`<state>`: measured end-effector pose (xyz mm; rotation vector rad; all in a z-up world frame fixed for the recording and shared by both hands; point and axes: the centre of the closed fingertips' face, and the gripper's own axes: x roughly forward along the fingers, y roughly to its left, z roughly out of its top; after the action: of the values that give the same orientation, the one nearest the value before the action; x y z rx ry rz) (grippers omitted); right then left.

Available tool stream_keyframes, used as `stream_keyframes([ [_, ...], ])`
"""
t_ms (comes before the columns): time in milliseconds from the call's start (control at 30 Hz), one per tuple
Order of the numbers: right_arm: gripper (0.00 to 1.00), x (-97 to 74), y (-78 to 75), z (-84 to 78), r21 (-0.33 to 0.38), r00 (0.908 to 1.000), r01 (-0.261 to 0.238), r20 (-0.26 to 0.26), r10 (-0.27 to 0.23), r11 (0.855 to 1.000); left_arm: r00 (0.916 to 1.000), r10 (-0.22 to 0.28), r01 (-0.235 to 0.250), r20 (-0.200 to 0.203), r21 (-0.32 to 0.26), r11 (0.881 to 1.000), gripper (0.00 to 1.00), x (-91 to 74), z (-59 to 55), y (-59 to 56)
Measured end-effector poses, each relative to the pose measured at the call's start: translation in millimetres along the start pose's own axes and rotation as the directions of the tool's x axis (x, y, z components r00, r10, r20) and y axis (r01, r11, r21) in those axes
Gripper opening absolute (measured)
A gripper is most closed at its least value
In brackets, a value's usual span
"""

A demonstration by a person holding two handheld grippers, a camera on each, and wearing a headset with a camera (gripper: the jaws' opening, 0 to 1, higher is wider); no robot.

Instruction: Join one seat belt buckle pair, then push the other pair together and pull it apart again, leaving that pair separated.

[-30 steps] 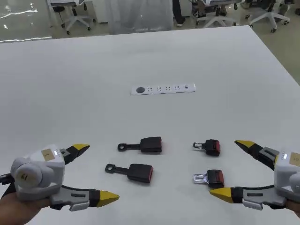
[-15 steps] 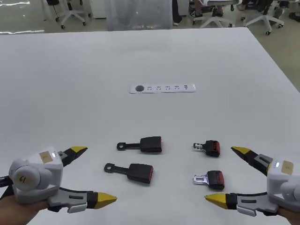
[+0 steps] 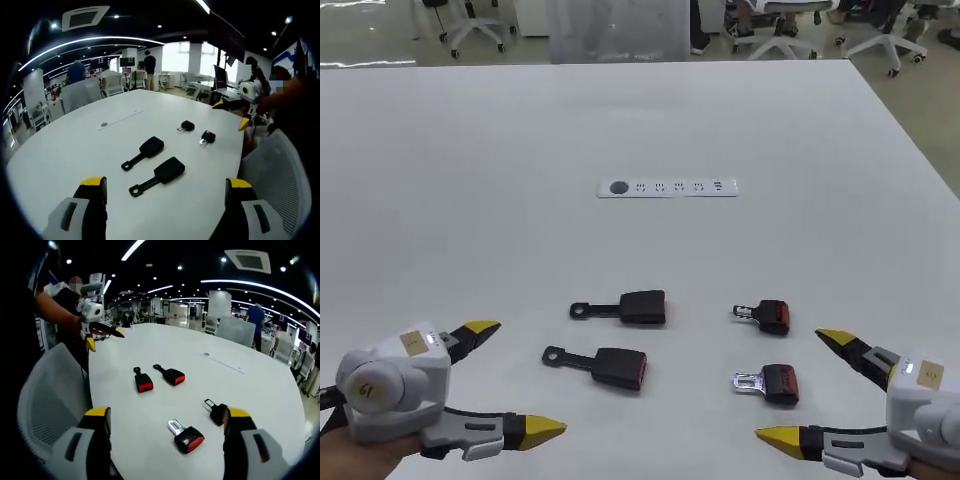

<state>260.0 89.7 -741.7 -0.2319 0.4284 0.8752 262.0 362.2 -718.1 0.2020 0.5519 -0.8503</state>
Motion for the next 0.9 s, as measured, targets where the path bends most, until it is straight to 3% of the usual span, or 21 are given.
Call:
stream_keyframes([
  [533,0.95,5.4,-2.2,9.2,-0.015,1.0,0.001,-0.004,-0.001,1.0,0.9999,-0.008,0.007,0.013,0.026,1.0,1.0,1.5,8.4,4.1],
  [900,0.94,7.1,-4.5,6.9,-0.019,0.9998,0.001,-0.021,-0.001,1.0,0.9994,-0.006,0.006,0.033,0.007,1.0,1.0,0.3,10.6,6.9],
])
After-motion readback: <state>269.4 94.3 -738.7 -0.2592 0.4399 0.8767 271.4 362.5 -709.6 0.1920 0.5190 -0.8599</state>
